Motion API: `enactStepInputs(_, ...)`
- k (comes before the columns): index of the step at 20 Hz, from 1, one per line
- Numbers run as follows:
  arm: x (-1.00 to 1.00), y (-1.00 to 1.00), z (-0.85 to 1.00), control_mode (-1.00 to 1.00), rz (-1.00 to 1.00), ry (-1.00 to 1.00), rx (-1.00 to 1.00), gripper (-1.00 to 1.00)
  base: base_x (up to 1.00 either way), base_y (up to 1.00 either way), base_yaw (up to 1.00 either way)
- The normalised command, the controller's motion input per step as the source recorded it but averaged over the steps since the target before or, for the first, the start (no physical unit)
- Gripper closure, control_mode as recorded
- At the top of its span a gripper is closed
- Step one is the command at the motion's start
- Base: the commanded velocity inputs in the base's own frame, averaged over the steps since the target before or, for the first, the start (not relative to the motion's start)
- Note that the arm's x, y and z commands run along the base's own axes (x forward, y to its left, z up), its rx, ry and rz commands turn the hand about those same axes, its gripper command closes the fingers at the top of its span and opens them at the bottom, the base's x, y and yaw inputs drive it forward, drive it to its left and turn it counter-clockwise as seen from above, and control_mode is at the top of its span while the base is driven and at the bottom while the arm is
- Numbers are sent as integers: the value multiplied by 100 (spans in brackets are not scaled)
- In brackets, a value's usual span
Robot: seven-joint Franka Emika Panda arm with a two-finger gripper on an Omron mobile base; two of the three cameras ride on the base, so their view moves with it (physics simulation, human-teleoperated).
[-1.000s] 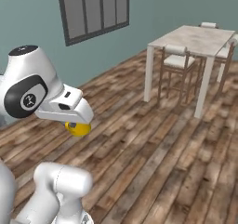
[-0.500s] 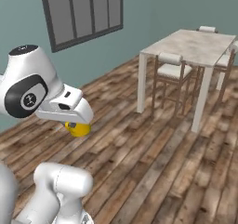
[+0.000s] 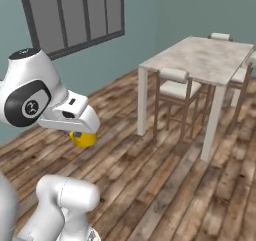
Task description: Clear the mugs and bowl far away from the sink.
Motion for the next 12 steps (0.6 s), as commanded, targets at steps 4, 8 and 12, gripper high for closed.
enactStepInputs(4, 0, 0, 0, 100, 0, 0, 0, 100, 100, -32, 0)
enactStepInputs(8, 0, 0, 0, 100, 0, 0, 0, 100, 100, -68, -3)
enactStepInputs(12, 0, 0, 0, 100, 0, 0, 0, 100, 100, -76, -12)
